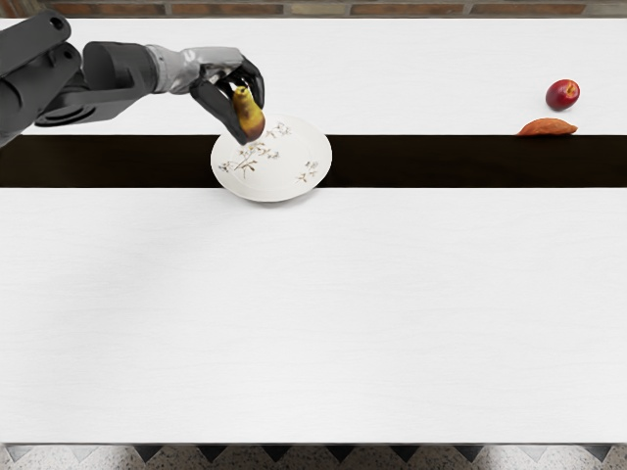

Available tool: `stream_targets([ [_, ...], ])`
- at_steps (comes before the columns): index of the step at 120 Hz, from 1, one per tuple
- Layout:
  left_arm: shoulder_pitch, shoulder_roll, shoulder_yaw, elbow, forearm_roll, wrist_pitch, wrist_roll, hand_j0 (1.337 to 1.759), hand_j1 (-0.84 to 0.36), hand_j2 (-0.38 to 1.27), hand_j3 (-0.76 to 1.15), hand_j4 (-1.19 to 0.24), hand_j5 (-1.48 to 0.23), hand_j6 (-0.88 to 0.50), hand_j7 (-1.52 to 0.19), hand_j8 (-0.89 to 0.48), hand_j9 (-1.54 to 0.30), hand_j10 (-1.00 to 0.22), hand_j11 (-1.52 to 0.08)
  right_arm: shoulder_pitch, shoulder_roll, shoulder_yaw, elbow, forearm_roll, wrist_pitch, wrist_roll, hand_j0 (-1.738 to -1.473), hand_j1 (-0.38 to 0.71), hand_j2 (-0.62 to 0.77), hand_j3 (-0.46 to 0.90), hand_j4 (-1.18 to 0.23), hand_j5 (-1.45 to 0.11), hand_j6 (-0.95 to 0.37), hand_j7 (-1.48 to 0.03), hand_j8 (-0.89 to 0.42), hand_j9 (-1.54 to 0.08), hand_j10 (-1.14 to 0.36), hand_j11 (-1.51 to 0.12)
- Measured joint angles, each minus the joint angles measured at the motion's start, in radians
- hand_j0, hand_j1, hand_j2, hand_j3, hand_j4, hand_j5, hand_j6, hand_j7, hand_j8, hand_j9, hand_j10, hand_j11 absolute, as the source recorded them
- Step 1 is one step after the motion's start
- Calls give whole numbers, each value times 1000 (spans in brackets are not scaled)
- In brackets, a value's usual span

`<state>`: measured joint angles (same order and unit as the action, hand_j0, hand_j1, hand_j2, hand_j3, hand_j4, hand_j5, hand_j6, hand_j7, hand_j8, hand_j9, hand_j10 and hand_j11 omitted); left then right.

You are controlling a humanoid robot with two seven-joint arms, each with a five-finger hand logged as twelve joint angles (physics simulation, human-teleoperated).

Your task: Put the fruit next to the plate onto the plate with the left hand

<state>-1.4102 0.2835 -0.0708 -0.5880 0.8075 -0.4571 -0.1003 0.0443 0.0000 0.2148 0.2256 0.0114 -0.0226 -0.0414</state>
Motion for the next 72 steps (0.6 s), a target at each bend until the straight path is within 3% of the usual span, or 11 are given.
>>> stream_targets([
  [72,2,-66,105,156,2,11,-64,1651,-308,480,0,-716,-1121,-460,-1060,-378,-1046,-553,-1064,0,0,0,1,-2,0,0,-1658,-314,-6,0,-29,-38,-29,-38,-29,-38,-29,-38],
])
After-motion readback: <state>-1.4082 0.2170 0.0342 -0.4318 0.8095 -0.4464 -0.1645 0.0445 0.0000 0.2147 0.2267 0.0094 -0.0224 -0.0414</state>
